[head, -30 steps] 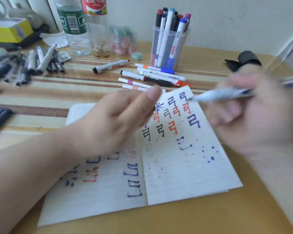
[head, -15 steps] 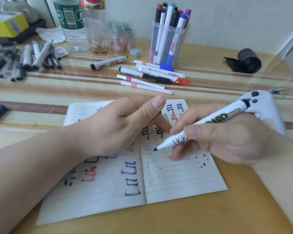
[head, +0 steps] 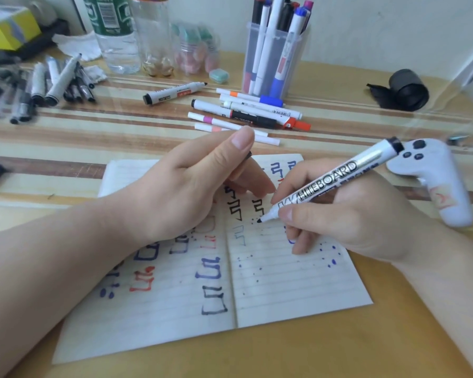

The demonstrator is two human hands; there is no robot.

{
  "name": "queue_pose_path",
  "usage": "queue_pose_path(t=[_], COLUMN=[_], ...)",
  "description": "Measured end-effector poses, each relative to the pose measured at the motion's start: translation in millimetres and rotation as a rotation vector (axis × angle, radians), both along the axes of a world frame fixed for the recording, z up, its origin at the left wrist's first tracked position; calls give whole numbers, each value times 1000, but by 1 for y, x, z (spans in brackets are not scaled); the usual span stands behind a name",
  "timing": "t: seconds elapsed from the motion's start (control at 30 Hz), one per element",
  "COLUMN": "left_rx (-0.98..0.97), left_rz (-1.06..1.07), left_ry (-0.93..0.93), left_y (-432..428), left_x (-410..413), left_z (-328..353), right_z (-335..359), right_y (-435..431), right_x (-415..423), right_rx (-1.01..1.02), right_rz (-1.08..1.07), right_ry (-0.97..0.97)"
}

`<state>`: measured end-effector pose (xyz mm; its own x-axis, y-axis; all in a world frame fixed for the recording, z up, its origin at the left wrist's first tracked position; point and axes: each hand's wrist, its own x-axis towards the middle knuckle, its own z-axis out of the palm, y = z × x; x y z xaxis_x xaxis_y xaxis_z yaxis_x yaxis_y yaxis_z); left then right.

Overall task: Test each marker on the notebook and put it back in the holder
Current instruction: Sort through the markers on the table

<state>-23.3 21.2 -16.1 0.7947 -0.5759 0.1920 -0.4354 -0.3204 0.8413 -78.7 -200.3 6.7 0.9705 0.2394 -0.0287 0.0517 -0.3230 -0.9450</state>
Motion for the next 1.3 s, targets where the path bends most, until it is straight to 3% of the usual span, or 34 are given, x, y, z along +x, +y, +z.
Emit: queue_pose_path(t=[0.47, 1.13, 1.3], left_rx=[61, -26, 28], left_rz=[-19, -32, -4], left_ry=[-63, 0, 14], left_y=[0, -2, 0], left_x=[2, 1, 4], left_z=[1, 0, -3], right_z=[2, 9, 8], right_y=[2, 1, 2], right_x=[1, 1, 1], right_rx=[-42, -178, -178], right_rz=[-6, -53, -69], right_ry=[12, -7, -1])
